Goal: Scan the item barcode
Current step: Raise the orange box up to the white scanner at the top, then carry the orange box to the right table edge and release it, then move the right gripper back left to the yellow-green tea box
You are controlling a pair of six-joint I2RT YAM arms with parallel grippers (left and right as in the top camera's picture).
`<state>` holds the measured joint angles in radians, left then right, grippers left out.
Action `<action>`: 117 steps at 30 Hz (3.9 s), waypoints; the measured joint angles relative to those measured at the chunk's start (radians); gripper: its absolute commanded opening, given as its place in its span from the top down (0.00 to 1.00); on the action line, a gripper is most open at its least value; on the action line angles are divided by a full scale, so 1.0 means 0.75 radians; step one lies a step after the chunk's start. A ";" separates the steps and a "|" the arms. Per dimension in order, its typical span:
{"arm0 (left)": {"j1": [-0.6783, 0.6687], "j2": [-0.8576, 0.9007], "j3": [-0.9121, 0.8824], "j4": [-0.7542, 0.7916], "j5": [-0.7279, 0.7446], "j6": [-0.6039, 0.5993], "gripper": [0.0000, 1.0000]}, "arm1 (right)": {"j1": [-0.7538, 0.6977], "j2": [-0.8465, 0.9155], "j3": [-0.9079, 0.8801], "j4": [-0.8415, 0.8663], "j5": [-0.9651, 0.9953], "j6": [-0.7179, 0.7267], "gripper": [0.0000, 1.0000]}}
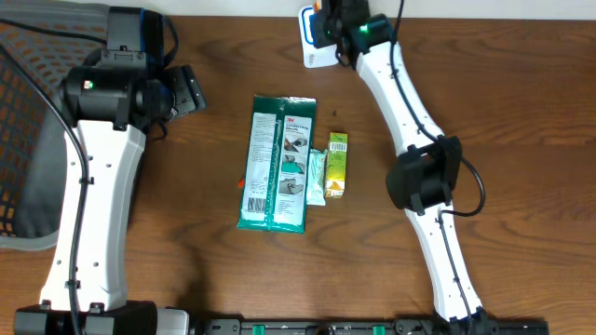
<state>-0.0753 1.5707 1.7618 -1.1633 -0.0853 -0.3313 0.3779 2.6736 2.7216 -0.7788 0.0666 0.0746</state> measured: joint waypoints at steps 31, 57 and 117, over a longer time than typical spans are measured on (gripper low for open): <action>0.000 0.000 0.000 0.000 0.000 0.000 0.15 | -0.045 -0.055 0.008 -0.279 -0.095 0.001 0.99; 0.000 0.000 0.000 0.000 0.000 0.000 0.15 | -0.814 -0.773 -0.221 -1.215 0.018 0.041 0.99; 0.000 0.000 0.000 0.000 0.000 -0.001 0.15 | -0.885 -0.760 -1.565 -0.314 0.016 0.081 0.31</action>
<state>-0.0753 1.5707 1.7618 -1.1633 -0.0853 -0.3317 -0.2855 2.1036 1.5478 -1.0142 0.0784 0.1356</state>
